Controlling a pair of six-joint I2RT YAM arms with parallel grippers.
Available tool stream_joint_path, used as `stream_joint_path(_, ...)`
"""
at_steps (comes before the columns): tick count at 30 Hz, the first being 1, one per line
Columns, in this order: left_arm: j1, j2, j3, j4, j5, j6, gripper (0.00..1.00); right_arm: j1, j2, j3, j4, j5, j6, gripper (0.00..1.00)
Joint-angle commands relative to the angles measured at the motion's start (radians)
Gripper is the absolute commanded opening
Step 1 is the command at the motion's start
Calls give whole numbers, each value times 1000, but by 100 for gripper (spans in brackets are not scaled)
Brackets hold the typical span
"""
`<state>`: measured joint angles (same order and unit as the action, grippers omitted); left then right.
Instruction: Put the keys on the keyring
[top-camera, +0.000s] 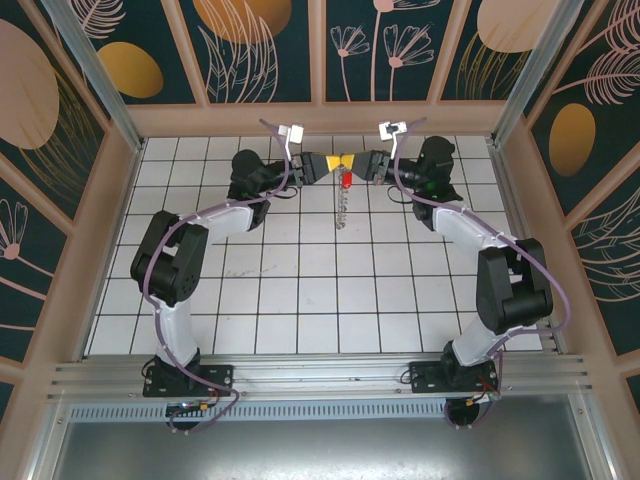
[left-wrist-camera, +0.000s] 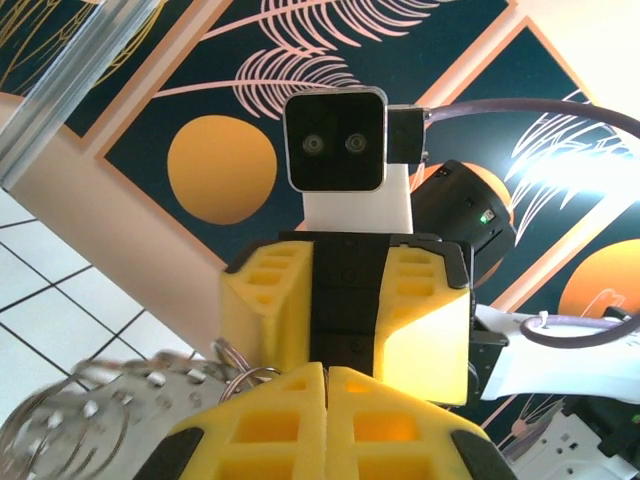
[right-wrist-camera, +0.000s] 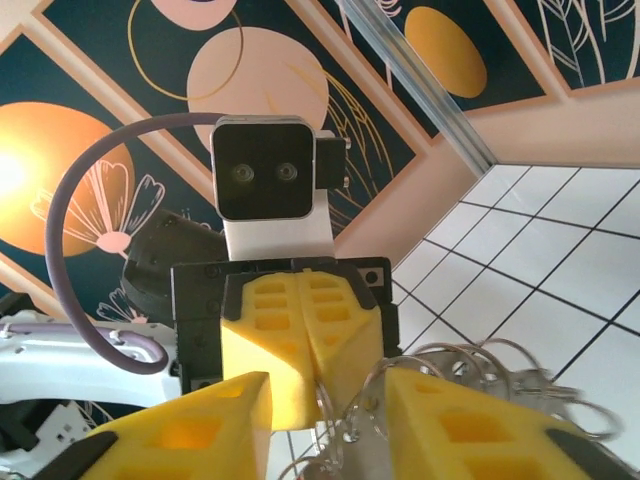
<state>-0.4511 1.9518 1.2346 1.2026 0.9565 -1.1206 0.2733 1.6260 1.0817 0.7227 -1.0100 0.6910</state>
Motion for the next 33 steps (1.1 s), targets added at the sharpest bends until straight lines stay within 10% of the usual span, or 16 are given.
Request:
stream_joint_path(1, -6, 5, -9, 129, -31, -59, 0, -13, -38, -33, 58, 11, 13, 39)
stream_joint_path(33, -6, 4, -12, 161, -55, -90, 0, -14, -65, -190, 302, 15, 147, 34)
